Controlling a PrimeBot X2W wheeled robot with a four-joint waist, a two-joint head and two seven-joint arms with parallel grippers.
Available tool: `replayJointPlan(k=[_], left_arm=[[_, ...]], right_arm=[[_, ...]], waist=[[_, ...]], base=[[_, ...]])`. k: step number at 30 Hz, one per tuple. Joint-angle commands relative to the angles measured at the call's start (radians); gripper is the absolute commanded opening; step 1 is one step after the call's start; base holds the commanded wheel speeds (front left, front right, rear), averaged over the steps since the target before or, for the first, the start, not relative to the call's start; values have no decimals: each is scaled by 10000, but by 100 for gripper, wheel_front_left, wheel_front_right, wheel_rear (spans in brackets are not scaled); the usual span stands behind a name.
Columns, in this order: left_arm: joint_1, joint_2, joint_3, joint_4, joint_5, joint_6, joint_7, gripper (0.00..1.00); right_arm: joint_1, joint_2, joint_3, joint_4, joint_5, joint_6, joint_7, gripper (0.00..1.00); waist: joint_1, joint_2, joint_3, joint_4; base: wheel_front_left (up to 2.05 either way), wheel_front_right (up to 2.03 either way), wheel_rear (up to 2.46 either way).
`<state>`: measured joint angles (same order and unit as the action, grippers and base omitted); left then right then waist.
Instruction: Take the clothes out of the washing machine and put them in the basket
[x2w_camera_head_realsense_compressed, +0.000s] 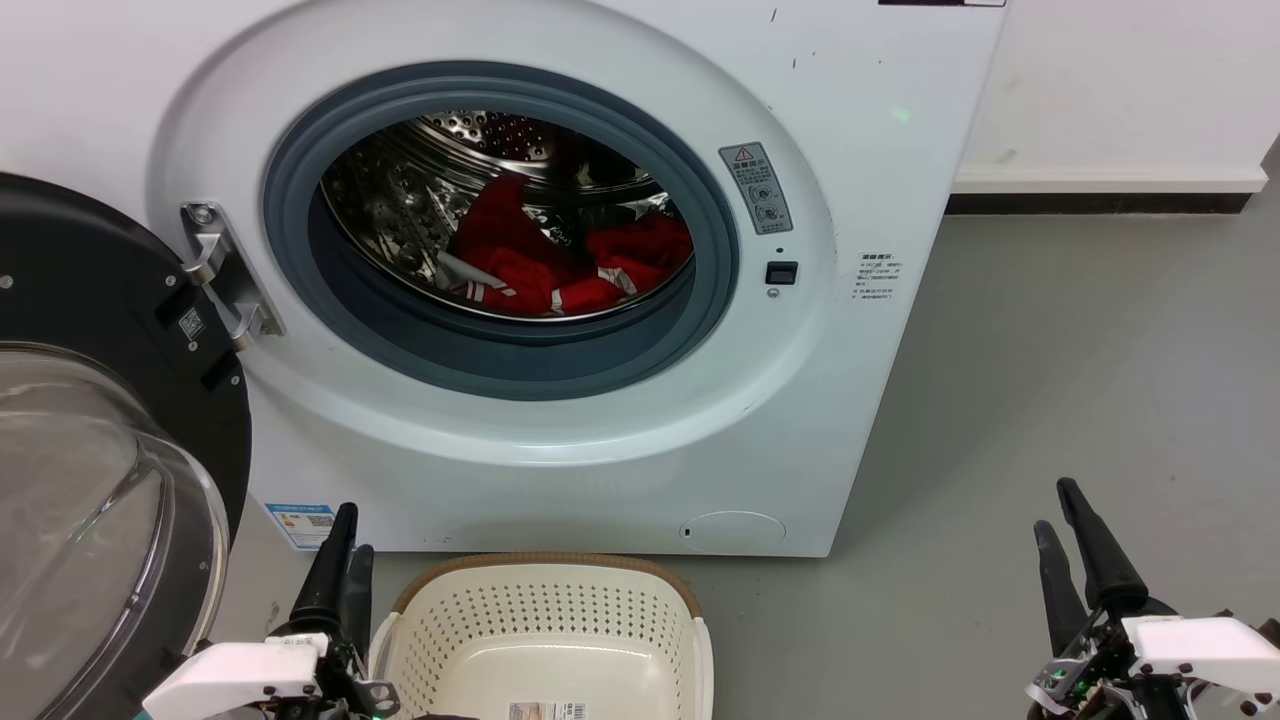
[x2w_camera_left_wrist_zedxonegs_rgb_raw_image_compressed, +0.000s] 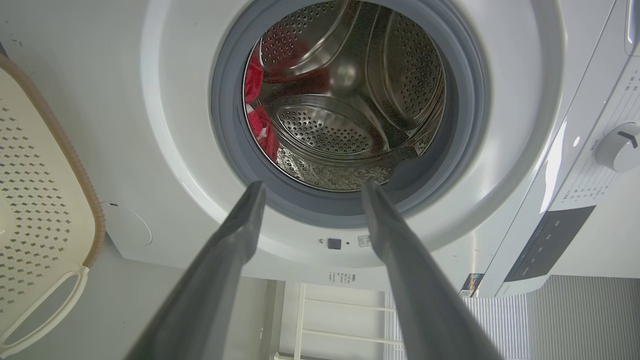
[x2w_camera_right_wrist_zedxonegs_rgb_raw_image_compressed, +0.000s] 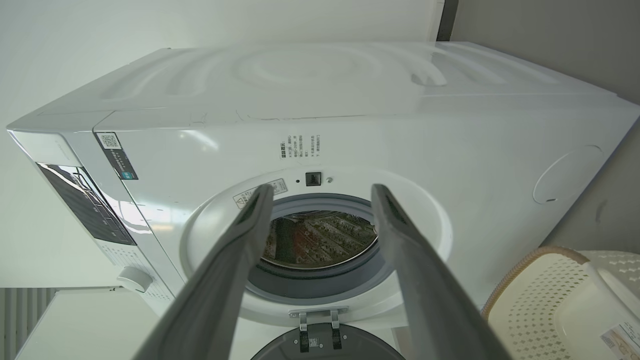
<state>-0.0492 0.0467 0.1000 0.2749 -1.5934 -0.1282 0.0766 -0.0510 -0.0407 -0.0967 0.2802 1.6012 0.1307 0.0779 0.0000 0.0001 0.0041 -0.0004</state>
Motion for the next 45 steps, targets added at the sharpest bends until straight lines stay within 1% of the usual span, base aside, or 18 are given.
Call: replayJointPlan(k=[1,5,9,12,17,22,25,28,31,36,37,39,43,45], left_arm=[[-103,17,-30,-282,144,-11,-128,100],[-74,19,145,-435,523,-12,-319,100],[-68,20,451,-505,1052,-13,-499,100],[-80,21,619,-543,1375,-14,-627,100],[-112,24,1045,-574,2145,-16,-875,100],[-175,26,1277,-926,3080,10,-1071,100],[-191,26,1315,-1316,3923,262,-1182,100],[-171,27,1207,-1793,4762,684,-1290,100],[-93,27,919,-2225,5614,1059,-1395,100],[51,29,411,-2905,6942,1439,-1562,100],[51,29,411,-2905,6942,1439,-1562,100],[130,30,221,-3017,7284,1566,-1631,100],[238,32,-54,-3143,8015,1649,-1754,100],[286,32,-172,-3205,8412,1622,-1817,100]], right_arm=[[-110,-34,45,-254,-83,0,-132,100],[-95,-39,19,-306,-316,0,-321,100],[-124,-43,-119,-255,-790,0,-503,100],[-170,-47,-240,-275,-1489,0,-632,100],[-266,-54,-379,-555,-2976,0,-884,100],[-294,-59,-368,-1070,-4653,0,-1078,100],[-305,-63,-339,-1412,-5590,1,-1190,100],[-329,-66,-327,-1795,-6516,1,-1299,100],[-351,-68,-294,-2182,-7400,1,-1406,100],[-311,-74,-86,-2670,-8738,1,-1571,100],[-311,-74,-86,-2670,-8738,1,-1571,100],[-272,-75,28,-2818,-9251,1,-1638,100],[-159,-79,216,-2974,-10057,0,-1770,100],[-106,-81,341,-3007,-10452,0,-1826,100]], waist=[[0,-1,2,0],[0,-1,8,-1],[0,-1,15,-2],[0,-1,18,1],[0,-1,28,11],[0,-1,55,18],[0,-1,78,17],[0,-1,111,10],[0,-1,146,5],[0,-1,190,-12],[0,-1,190,-12],[0,-1,197,-20],[0,-1,210,-37],[0,-1,224,-45]], base=[[0,0,0],[0,0,0],[0,0,0],[0,0,0],[0,0,0],[0,0,0],[0,0,0],[0,0,0],[0,0,0],[0,0,0],[0,0,0],[0,0,0],[0,0,0],[0,0,0]])
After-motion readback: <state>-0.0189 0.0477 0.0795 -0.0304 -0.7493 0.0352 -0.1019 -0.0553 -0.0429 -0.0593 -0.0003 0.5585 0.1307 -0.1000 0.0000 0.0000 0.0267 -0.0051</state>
